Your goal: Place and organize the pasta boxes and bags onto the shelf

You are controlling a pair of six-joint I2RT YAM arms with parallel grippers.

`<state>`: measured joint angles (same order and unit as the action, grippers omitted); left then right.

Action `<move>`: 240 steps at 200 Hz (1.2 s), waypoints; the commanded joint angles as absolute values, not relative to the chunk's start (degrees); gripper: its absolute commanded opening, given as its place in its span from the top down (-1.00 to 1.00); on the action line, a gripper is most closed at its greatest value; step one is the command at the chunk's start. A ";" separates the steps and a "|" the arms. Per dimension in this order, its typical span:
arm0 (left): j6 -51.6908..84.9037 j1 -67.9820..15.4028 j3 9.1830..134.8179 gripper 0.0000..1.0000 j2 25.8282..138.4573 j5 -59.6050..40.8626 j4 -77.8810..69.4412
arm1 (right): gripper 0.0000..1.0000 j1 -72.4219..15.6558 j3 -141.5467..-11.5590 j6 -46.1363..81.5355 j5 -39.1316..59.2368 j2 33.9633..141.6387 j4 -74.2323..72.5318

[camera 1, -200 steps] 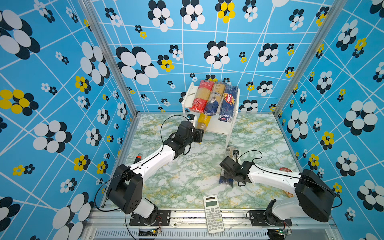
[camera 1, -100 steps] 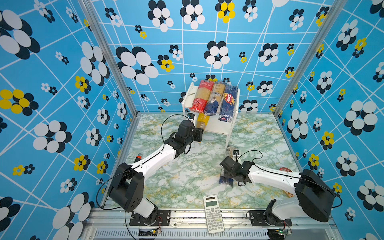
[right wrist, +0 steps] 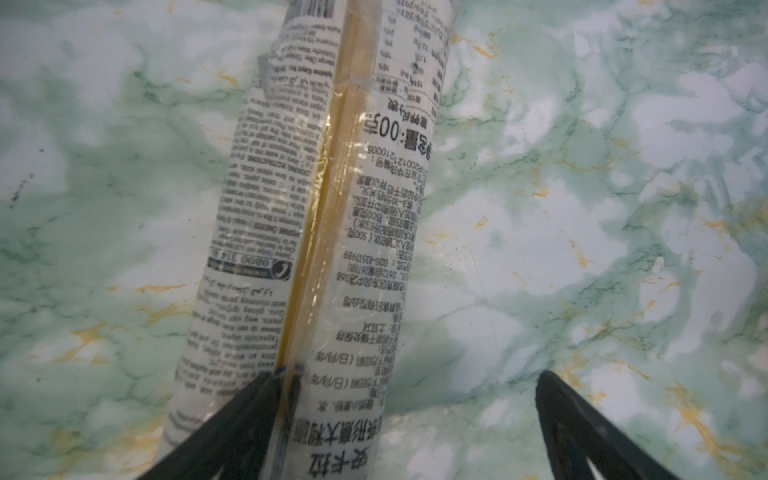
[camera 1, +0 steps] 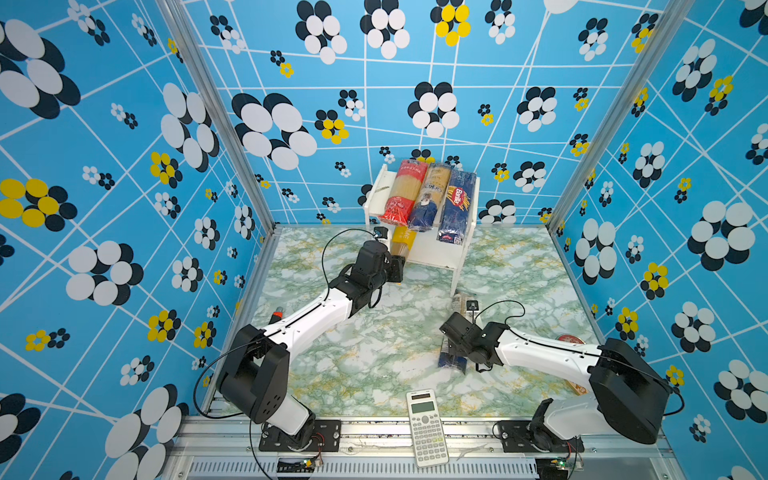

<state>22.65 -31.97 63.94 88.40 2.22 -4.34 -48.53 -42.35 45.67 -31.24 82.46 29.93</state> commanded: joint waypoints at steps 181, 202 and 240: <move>24.17 -32.58 66.91 0.77 88.86 7.27 -18.59 | -0.98 -47.72 -39.89 45.18 -32.70 82.36 33.22; 24.27 -32.71 66.44 0.75 89.00 7.56 -19.66 | -0.99 -47.65 -39.74 45.17 -32.70 82.31 33.27; 24.11 -33.01 66.09 0.73 89.64 8.16 -21.02 | -0.98 -47.65 -39.64 45.08 -32.78 82.49 33.31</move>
<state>24.40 -32.40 63.94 90.37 6.26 -9.74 -48.31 -41.71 45.69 -31.29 82.32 29.17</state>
